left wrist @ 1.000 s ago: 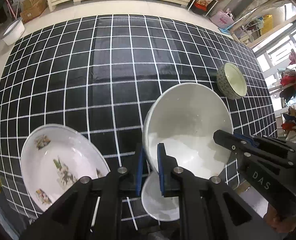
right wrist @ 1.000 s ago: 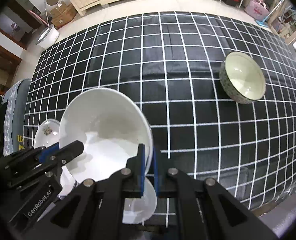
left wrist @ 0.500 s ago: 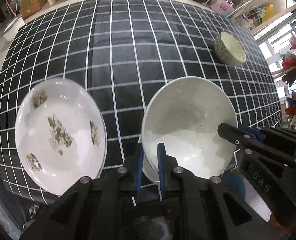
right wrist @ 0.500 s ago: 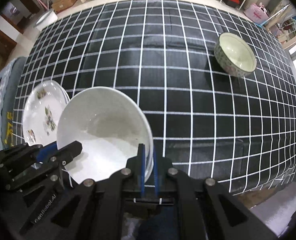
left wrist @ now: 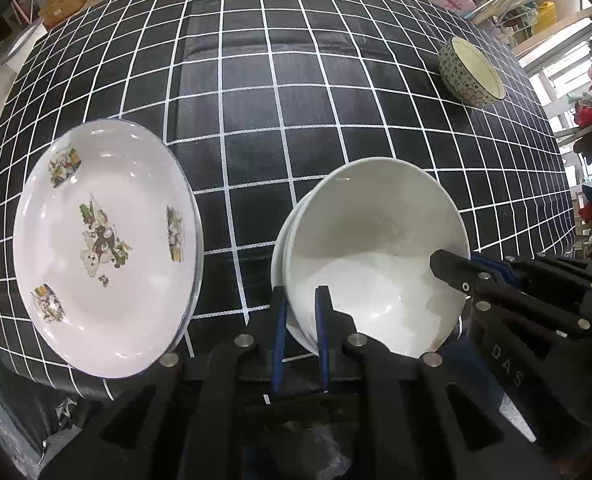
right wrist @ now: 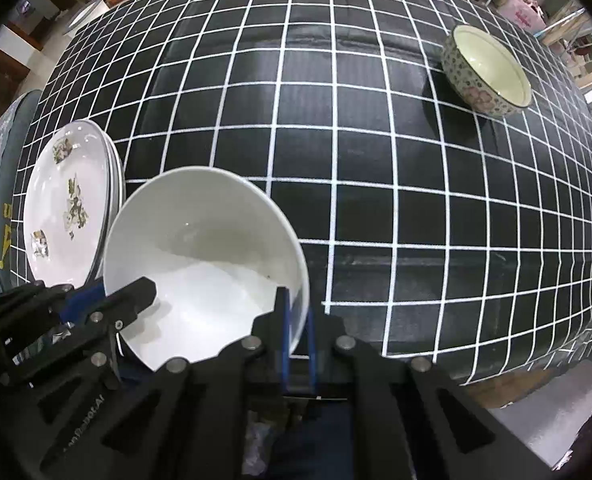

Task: Organize plates and bowls

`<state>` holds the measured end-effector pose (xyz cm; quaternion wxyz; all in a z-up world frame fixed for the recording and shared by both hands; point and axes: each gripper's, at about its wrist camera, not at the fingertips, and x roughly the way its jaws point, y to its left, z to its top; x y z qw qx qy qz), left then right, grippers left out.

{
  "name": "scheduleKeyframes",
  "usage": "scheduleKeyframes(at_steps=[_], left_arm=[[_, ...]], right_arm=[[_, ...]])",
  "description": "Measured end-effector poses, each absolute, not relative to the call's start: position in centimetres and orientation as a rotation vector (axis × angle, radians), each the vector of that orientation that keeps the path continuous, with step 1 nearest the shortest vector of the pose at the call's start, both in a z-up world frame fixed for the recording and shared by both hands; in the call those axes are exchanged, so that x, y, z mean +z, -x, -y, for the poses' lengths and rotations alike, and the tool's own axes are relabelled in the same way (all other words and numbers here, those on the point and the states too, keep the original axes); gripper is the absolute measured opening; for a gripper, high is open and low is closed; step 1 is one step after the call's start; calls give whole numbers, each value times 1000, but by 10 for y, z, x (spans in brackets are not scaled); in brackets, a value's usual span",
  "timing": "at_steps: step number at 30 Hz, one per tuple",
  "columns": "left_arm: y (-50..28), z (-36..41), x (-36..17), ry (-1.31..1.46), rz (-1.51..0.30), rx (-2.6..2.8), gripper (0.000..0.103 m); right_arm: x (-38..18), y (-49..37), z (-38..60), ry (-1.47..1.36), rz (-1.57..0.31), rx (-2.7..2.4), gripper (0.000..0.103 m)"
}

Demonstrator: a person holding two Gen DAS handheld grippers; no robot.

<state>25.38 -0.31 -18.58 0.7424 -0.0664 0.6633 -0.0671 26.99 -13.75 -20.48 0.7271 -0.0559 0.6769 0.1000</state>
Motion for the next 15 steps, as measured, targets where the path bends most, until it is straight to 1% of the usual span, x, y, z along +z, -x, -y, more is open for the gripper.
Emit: scheduleKeyframes(at_steps=[9, 15], left_arm=[[-255, 8, -185, 80, -1458, -136, 14], [-255, 1, -184, 112, -1456, -148, 14]], right_arm=[[-213, -273, 138, 101, -1505, 230, 10], [-211, -275, 146, 64, -1498, 245, 10]])
